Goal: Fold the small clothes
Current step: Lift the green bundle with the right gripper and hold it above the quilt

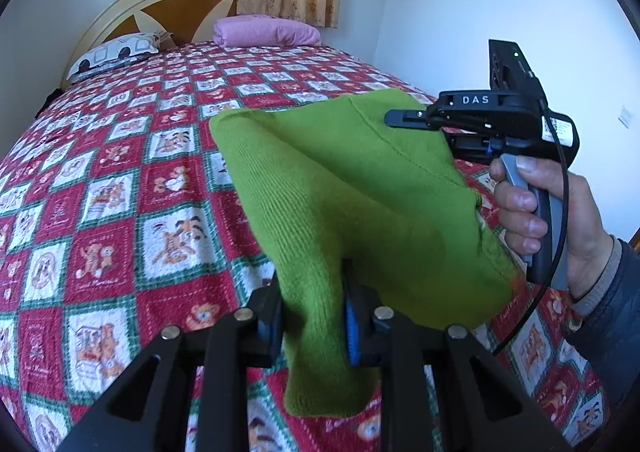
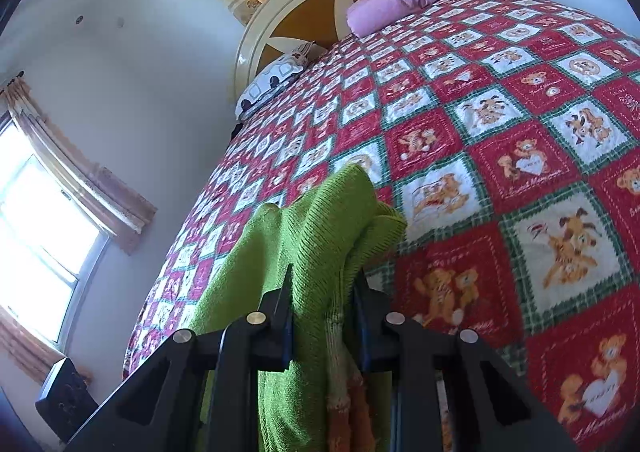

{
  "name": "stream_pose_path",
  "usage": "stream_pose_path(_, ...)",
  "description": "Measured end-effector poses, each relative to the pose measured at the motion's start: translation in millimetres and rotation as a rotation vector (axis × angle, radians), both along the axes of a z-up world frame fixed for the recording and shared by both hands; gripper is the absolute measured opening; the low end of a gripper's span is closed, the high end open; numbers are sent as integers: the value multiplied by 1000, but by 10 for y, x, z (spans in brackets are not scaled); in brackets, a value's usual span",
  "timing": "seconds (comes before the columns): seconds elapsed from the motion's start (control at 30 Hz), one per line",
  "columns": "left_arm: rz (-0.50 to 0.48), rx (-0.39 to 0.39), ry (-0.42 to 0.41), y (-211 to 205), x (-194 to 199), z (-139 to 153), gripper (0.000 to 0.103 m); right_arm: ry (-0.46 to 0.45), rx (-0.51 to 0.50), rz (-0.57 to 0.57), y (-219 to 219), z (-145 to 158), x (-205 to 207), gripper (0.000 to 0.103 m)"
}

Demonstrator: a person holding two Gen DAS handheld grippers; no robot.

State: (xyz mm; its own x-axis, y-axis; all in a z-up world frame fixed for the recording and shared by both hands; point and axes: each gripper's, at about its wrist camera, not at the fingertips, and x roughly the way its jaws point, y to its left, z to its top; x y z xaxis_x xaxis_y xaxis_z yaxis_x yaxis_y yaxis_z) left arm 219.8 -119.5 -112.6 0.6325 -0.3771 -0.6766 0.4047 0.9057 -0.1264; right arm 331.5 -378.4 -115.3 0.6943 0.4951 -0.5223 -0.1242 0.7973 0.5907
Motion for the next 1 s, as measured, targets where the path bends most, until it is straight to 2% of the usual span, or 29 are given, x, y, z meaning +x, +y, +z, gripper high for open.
stream_pose_path(0.4, 45, -23, -24, 428, -271, 100, 25, -24, 17, 73, 472, 97, -190, 24)
stream_pose_path(1.0, 163, -48, -55, 1176, -670, 106, 25, -38, 32, 217, 1462, 149, -260, 24)
